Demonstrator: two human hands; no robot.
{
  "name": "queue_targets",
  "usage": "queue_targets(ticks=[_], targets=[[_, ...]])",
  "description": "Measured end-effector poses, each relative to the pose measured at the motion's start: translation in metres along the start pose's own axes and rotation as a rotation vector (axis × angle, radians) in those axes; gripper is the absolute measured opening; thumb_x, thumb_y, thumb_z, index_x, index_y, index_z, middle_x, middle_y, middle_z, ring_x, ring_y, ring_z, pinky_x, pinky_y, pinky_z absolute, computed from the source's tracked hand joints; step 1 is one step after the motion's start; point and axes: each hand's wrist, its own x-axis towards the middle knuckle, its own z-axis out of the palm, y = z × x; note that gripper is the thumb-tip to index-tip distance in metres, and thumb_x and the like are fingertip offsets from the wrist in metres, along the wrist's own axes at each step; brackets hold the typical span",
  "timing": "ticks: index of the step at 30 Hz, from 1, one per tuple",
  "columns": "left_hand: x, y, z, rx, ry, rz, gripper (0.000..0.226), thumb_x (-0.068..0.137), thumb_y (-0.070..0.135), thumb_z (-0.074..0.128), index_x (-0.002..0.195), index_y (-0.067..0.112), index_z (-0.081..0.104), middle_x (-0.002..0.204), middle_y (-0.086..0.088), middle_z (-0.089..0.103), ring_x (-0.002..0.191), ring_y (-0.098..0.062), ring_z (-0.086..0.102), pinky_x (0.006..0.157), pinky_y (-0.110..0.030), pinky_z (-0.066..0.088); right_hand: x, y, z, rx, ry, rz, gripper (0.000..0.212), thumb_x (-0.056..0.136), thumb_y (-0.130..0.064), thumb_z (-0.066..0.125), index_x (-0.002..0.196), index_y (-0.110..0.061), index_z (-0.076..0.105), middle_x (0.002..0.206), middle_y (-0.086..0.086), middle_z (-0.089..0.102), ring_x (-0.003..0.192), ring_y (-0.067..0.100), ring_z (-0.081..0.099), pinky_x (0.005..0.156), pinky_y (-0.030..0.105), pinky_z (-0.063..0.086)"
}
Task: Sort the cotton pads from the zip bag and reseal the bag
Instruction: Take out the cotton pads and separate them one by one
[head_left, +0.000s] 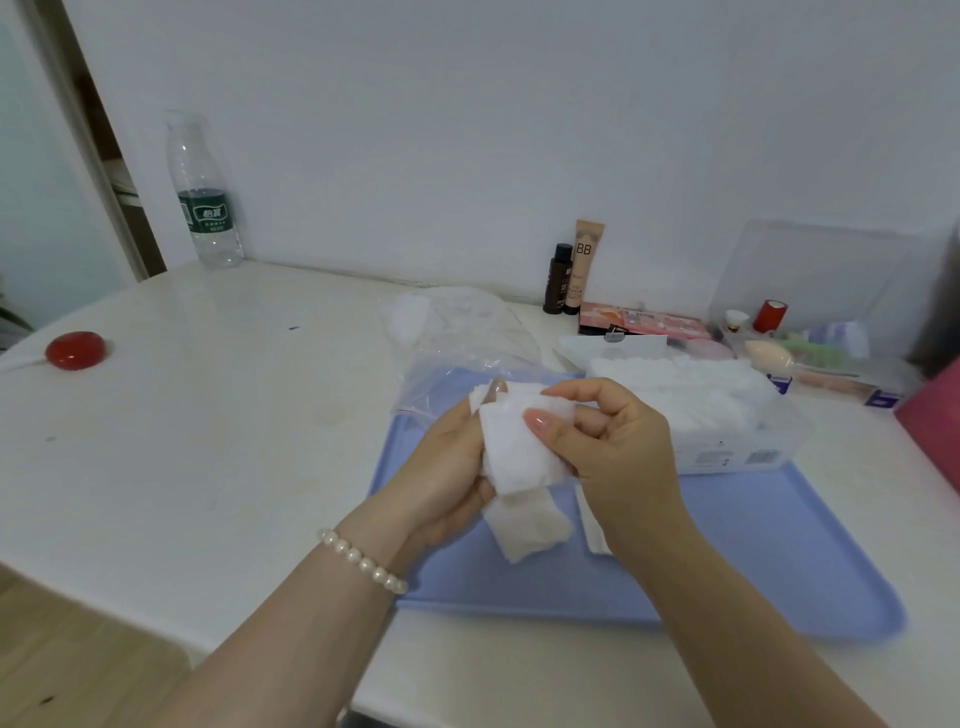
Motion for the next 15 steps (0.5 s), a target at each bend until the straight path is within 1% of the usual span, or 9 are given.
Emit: queue_targets(ticks=[2, 5, 8, 9, 11, 13, 15], targets=[[-0.0003, -0.0001, 0.0009, -0.038, -0.009, -0.016, 0.049, 0.102, 0.035, 0.031, 0.13, -0.002, 0.05, 0.127, -0.023, 0.058, 0.119, -0.036, 0.055, 0.094, -0.041, 0.05, -0.0001, -0.0001, 0.0015, -0.004, 0.013, -0.009, 0.014, 0.076, 0.001, 0.07, 0.079, -0.012, 0.063, 0.067, 0.004, 0.072, 0.064, 0.015, 0.065, 0.06, 0.029, 0.054], [-0.0017, 0.0002, 0.0019, -0.083, -0.06, -0.01, 0.053, 0.099, 0.04, 0.034, 0.13, -0.001, 0.05, 0.127, -0.022, 0.058, 0.117, -0.033, 0.056, 0.088, -0.036, 0.053, -0.0001, 0.0006, 0.0026, -0.011, 0.031, -0.021, 0.015, 0.077, 0.001, 0.069, 0.077, -0.011, 0.062, 0.065, 0.004, 0.071, 0.063, 0.015, 0.064, 0.059, 0.029, 0.053], [-0.0035, 0.0005, 0.0031, -0.093, -0.132, -0.008, 0.069, 0.088, 0.051, 0.034, 0.132, 0.0, 0.049, 0.129, -0.019, 0.058, 0.121, -0.03, 0.054, 0.095, -0.035, 0.05, -0.0006, 0.0014, 0.0025, -0.014, 0.066, -0.031, 0.014, 0.078, 0.002, 0.068, 0.077, -0.01, 0.061, 0.064, 0.005, 0.07, 0.064, 0.016, 0.064, 0.059, 0.028, 0.053], [-0.0044, 0.0007, 0.004, -0.093, -0.149, -0.003, 0.069, 0.088, 0.052, 0.033, 0.132, 0.001, 0.049, 0.129, -0.019, 0.058, 0.121, -0.029, 0.055, 0.096, -0.035, 0.05, -0.0008, 0.0014, 0.0025, -0.012, 0.076, -0.034, 0.014, 0.079, 0.002, 0.067, 0.077, -0.01, 0.061, 0.065, 0.007, 0.07, 0.064, 0.016, 0.064, 0.059, 0.029, 0.053], [-0.0061, 0.0003, 0.0053, -0.076, -0.17, 0.019, 0.063, 0.093, 0.049, 0.037, 0.13, 0.0, 0.05, 0.127, -0.018, 0.059, 0.117, -0.027, 0.058, 0.095, -0.034, 0.05, -0.0011, 0.0015, 0.0032, -0.025, 0.095, -0.044, 0.015, 0.079, 0.002, 0.067, 0.076, -0.011, 0.06, 0.066, 0.009, 0.068, 0.063, 0.016, 0.063, 0.059, 0.03, 0.052], [-0.0074, 0.0001, 0.0068, -0.065, -0.18, 0.039, 0.055, 0.091, 0.041, 0.041, 0.126, 0.001, 0.052, 0.122, -0.018, 0.062, 0.109, -0.025, 0.061, 0.091, -0.034, 0.052, -0.0013, 0.0038, 0.0046, -0.084, 0.12, -0.077, 0.018, 0.078, -0.001, 0.069, 0.073, -0.014, 0.057, 0.06, 0.002, 0.064, 0.057, 0.011, 0.058, 0.055, 0.026, 0.048], [-0.0081, 0.0004, 0.0079, -0.074, -0.194, 0.049, 0.051, 0.089, 0.036, 0.043, 0.123, -0.001, 0.054, 0.118, -0.019, 0.064, 0.106, -0.025, 0.063, 0.089, -0.035, 0.053, -0.0018, 0.0072, 0.0066, -0.185, 0.154, -0.14, 0.024, 0.077, -0.005, 0.072, 0.07, -0.019, 0.054, 0.054, -0.012, 0.055, 0.05, 0.003, 0.049, 0.051, 0.019, 0.042]])
